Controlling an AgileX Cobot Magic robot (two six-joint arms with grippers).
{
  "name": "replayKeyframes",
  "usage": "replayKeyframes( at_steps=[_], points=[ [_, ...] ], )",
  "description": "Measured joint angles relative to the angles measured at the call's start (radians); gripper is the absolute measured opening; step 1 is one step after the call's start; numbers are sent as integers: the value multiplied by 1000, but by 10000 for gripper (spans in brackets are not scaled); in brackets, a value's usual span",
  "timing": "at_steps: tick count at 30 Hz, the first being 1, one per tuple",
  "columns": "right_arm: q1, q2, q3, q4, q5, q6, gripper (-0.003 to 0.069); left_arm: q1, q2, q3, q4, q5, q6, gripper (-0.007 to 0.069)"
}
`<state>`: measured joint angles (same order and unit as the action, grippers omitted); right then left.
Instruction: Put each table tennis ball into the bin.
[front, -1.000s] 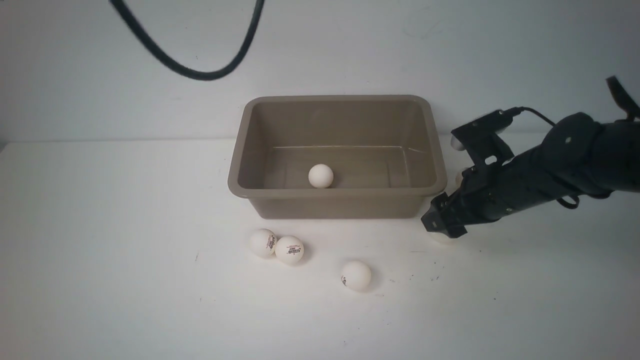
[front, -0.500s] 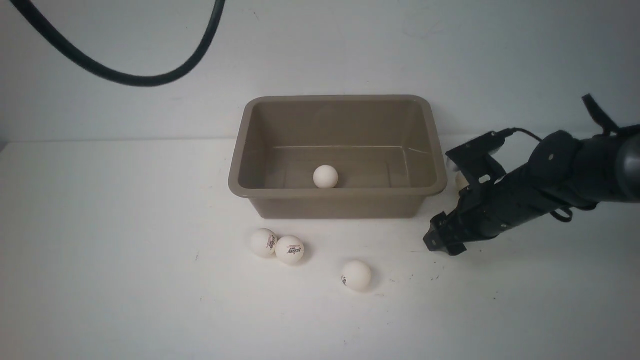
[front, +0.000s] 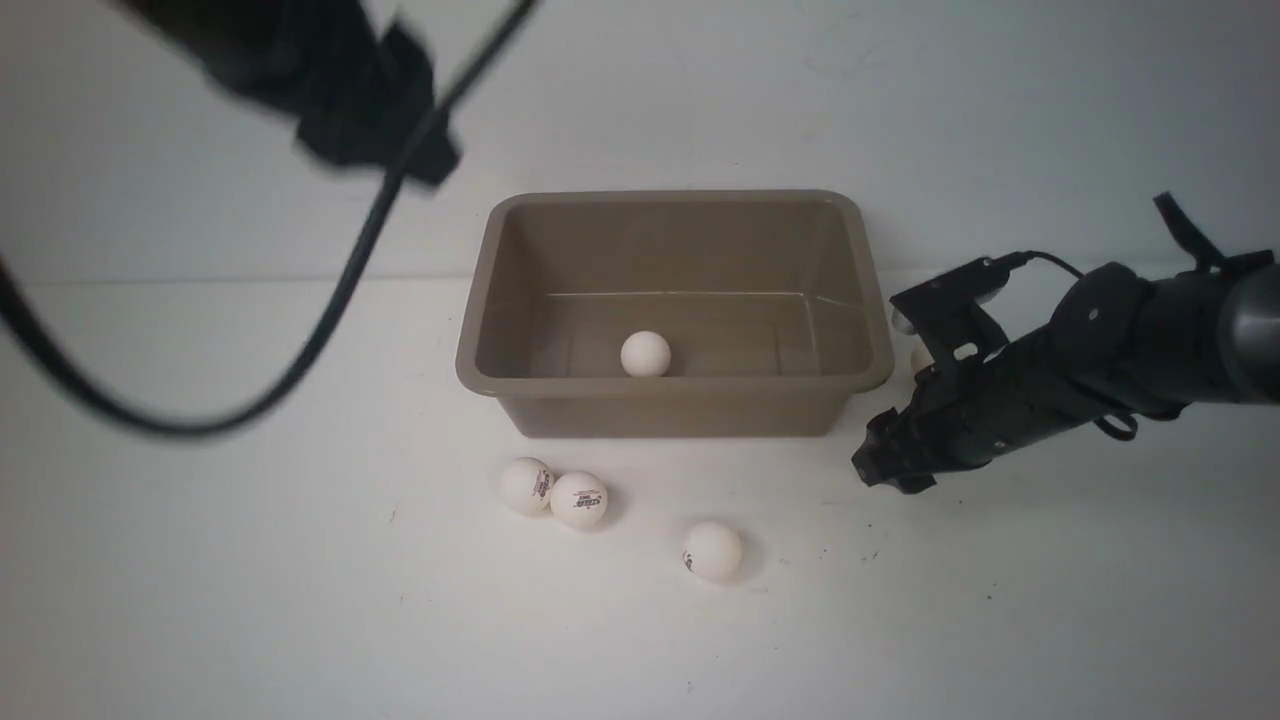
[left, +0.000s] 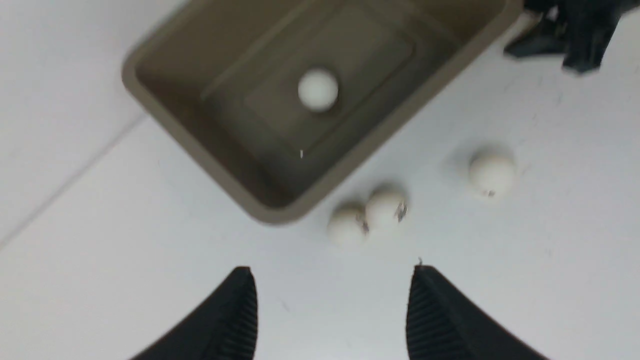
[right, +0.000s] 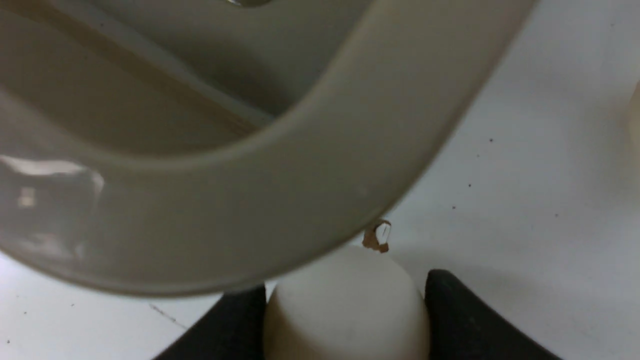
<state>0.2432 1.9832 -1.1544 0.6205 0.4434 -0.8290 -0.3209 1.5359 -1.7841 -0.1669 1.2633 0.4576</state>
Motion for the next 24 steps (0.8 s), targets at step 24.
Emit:
replayKeyframes(
  at_steps=[24],
  points=[
    [13,-353,-29,-12,199,96,363,62,-60,979,-94,-749,-48,352]
  ],
)
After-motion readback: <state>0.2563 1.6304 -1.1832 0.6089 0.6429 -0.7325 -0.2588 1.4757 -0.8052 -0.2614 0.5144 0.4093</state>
